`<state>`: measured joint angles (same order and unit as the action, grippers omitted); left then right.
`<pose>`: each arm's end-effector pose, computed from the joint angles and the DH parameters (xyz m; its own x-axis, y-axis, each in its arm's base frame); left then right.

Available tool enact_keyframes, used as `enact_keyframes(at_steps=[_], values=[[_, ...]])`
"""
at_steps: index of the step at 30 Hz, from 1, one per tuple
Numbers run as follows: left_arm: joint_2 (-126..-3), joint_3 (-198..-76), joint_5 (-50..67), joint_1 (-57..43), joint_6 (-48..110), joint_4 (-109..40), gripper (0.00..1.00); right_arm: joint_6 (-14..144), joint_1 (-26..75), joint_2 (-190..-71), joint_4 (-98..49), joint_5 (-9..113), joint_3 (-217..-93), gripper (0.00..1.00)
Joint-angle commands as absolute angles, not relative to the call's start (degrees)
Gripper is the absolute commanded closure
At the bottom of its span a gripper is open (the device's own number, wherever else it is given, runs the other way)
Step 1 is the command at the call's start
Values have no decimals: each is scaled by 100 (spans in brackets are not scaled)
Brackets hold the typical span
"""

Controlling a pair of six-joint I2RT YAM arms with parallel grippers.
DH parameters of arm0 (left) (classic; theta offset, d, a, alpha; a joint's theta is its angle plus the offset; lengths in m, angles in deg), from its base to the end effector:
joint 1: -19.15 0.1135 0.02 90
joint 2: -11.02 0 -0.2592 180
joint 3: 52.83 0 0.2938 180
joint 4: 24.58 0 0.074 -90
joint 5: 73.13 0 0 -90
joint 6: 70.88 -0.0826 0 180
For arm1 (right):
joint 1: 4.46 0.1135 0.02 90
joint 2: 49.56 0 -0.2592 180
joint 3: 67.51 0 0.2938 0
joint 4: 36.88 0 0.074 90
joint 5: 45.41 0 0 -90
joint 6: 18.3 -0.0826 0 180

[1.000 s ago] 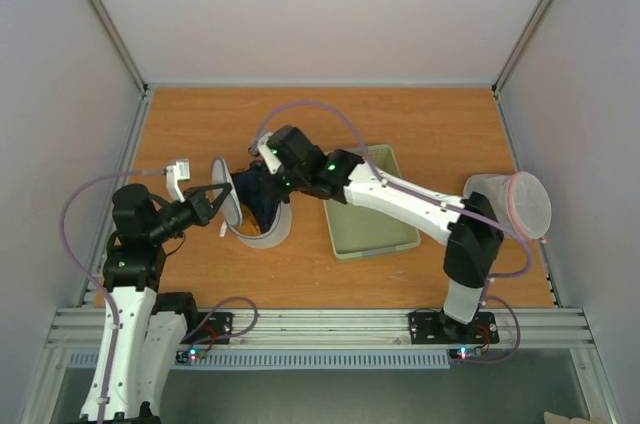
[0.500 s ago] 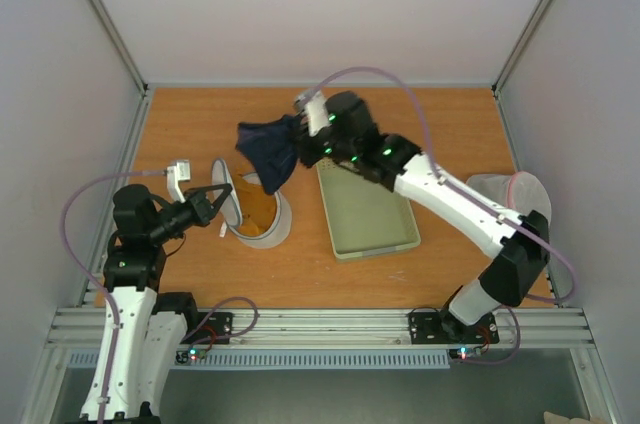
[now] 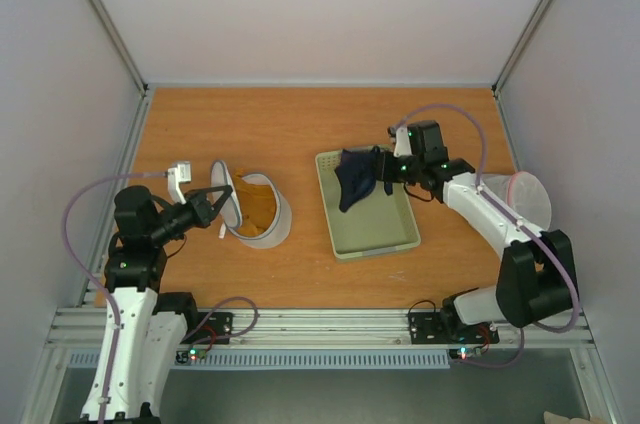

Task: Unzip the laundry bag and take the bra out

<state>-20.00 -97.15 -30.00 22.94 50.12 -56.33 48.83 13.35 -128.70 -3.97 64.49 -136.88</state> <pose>0.2111 -0.0464 0.2734 -0.6032 -0.3928 -0.6942 0.3907 0.6132 -0.6865 0.3458 0.1406 0.2154 -0.7990 0.1271 -0.5877 -0.2337 0.8349 0.4983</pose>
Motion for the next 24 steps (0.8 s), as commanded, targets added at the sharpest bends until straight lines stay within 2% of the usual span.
enact_keyframes(at_steps=[1,11,14,15,17,18,19,20,24], values=[[-1915,-9668,-3006,2324,4944,-5499,99,4561,1146,-13106,-1296,7419,-13242,99],[-1894,-9648,-2986,2321,4927,-5497,99,4828,1145,-13954,-1383,7221,-13259,97],[-1894,-9645,-2988,2321,4935,-5491,99,4963,1157,-14062,-1050,6718,-13375,79],[-1895,-9649,-2986,2324,4935,-5490,99,5014,1163,-14044,-911,6532,-13442,65],[-1899,-9654,-2991,2328,4930,-5490,99,5117,1261,-13935,-617,6150,-13673,45],[-1901,-9645,-2989,2326,4923,-5483,99,5198,1396,-13859,-431,5819,-13886,30],[-1899,-9651,-2989,2321,4925,-5479,99,5307,1552,-13822,-185,5322,-14104,7],[-1907,-9643,-2986,2320,4919,-5475,99,5392,1697,-13817,56,4990,-14364,2],[-1901,-9651,-2975,2325,4914,-5468,99,5554,2205,-13805,771,3635,-15099,2]])
